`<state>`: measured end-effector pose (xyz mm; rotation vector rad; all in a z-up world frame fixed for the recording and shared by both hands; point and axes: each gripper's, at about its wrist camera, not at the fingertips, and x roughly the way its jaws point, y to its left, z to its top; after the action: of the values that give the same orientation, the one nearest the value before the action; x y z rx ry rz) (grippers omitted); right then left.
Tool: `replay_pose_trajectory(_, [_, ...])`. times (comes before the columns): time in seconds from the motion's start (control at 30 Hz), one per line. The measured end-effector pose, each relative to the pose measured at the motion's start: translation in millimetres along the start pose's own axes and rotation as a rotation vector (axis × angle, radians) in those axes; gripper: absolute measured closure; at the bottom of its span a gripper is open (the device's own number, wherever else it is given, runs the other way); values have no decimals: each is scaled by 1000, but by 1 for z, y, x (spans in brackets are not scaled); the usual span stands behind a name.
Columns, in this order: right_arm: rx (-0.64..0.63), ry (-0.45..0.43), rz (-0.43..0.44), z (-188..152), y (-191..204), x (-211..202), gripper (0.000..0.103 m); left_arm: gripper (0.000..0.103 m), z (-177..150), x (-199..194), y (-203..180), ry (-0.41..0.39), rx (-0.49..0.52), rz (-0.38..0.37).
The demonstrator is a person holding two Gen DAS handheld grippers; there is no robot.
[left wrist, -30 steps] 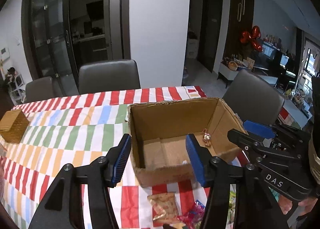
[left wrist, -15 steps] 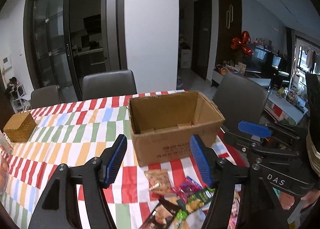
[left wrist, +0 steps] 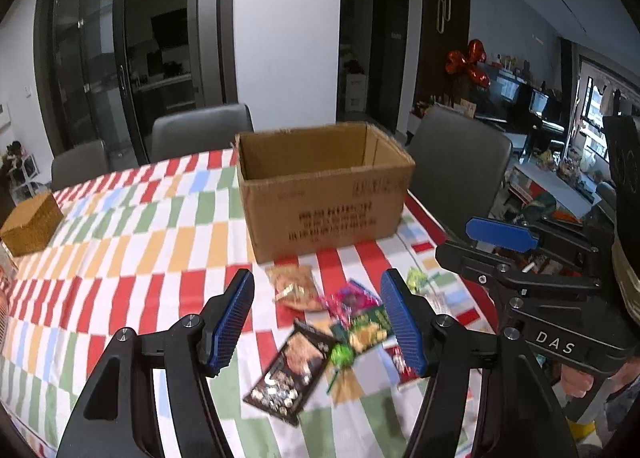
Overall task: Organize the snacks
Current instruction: 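Move both tools back down to the snack pile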
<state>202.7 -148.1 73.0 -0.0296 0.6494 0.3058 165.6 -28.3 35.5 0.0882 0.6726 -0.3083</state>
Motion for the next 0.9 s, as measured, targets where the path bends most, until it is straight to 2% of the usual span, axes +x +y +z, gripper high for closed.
replay_pose_trajectory(0.43, [49, 138, 10, -54, 3, 17, 61, 39, -43, 29, -7, 121, 4, -61])
replay_pose_trajectory(0.53, [58, 170, 8, -65, 3, 24, 61, 42, -50, 40, -8, 152, 13, -73])
replay_pose_trajectory(0.9, [89, 256, 7, -86, 3, 47, 61, 48, -70, 68, -5, 234, 45, -96])
